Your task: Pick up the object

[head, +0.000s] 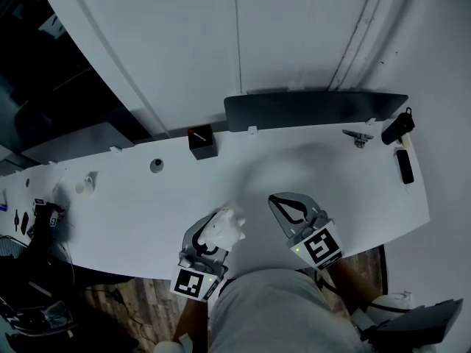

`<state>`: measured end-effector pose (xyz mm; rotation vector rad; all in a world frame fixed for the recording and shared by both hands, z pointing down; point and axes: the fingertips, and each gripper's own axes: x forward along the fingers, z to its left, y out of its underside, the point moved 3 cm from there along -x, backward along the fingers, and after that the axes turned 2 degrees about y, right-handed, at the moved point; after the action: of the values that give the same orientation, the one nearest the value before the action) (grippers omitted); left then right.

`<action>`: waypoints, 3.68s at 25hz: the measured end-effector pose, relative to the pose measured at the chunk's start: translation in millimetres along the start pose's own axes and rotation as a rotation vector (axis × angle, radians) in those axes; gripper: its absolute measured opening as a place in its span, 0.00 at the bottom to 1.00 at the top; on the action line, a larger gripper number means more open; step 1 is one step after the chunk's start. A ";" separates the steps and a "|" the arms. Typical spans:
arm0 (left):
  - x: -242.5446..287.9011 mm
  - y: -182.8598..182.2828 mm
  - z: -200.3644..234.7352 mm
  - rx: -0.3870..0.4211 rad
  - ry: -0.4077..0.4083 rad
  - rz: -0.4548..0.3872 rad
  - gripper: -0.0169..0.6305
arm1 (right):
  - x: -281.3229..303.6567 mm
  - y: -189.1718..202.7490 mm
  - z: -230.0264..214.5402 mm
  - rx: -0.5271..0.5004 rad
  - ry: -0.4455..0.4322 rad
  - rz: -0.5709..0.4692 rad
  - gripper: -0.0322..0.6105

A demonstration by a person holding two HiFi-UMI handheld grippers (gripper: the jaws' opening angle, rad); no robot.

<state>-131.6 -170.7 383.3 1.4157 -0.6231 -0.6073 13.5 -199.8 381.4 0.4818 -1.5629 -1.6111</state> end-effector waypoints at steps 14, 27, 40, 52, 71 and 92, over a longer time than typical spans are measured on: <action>-2.4 3.9 -3.8 -0.034 -0.153 -0.019 0.26 | 1.1 -7.6 46.7 -0.166 0.222 0.083 0.05; -34.6 19.3 -51.2 -0.061 0.021 -0.013 0.26 | -48.7 12.6 91.6 -0.163 0.283 0.200 0.05; -58.2 1.8 -145.5 -0.043 -0.032 -0.066 0.26 | -139.6 15.8 101.5 -0.146 0.267 0.089 0.05; -102.7 10.6 -273.6 0.025 -0.097 -0.034 0.26 | -259.7 60.4 128.1 -0.107 0.179 0.013 0.05; -181.1 -2.9 -281.9 -0.029 -0.113 -0.026 0.26 | -291.0 49.4 181.0 0.164 0.201 -0.070 0.05; -173.8 -8.2 -261.7 -0.061 -0.042 -0.076 0.26 | -275.7 28.9 186.5 0.119 0.266 -0.061 0.05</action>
<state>-67.0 135.6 354.9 1.3771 -0.5816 -0.7125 43.7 132.5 365.1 0.7821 -1.4577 -1.4368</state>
